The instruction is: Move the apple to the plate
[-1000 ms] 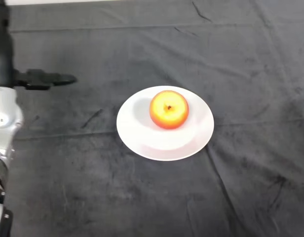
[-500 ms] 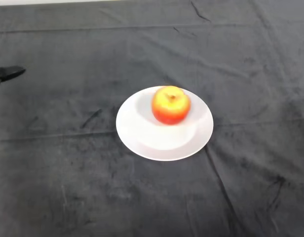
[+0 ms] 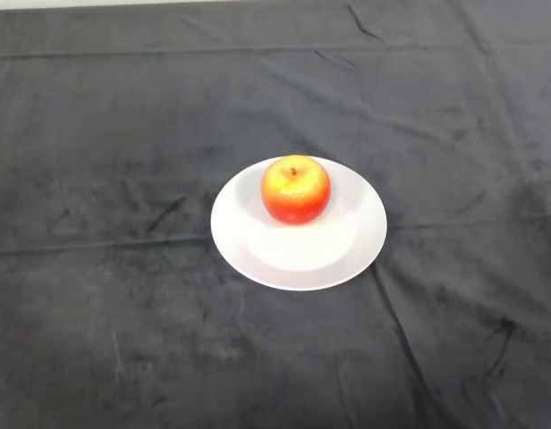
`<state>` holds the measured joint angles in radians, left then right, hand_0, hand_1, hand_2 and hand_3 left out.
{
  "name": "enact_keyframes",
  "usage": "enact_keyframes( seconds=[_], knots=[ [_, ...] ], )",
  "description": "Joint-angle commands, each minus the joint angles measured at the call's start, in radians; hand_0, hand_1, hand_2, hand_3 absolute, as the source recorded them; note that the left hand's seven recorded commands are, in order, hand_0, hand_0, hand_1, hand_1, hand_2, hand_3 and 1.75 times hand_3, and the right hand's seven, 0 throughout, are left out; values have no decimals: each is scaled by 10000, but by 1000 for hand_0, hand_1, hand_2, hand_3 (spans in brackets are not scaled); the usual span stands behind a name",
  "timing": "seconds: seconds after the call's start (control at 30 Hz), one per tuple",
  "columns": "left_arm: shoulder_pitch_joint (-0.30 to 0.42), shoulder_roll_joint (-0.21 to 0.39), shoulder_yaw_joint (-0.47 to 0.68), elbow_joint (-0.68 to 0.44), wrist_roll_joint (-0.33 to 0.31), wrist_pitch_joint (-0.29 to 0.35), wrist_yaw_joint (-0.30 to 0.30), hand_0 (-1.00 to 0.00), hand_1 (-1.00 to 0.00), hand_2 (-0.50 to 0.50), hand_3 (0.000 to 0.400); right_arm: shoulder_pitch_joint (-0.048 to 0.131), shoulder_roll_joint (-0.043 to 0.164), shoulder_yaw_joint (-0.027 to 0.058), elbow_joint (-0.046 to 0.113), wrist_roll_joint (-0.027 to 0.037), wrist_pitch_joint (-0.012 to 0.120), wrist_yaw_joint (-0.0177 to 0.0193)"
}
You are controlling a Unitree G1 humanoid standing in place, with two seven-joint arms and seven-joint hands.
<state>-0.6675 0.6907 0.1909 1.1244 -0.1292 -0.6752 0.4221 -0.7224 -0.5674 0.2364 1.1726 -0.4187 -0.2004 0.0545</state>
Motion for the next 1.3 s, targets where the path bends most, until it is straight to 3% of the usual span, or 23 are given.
enact_keyframes(
  seconds=[0.03,0.83,1.3],
  knots=[
    [348,796,278,-398,-176,-261,44,0,0,0,0,-29,-264,1,91,-41,-26,-71],
    [1505,2100,2573,431,-1220,-633,187,0,0,0,0,-56,-263,8,141,-49,-49,-75],
    [1456,2147,3078,841,-1264,-423,776,0,0,0,0,-77,-262,15,182,-57,-69,-80]
  ],
)
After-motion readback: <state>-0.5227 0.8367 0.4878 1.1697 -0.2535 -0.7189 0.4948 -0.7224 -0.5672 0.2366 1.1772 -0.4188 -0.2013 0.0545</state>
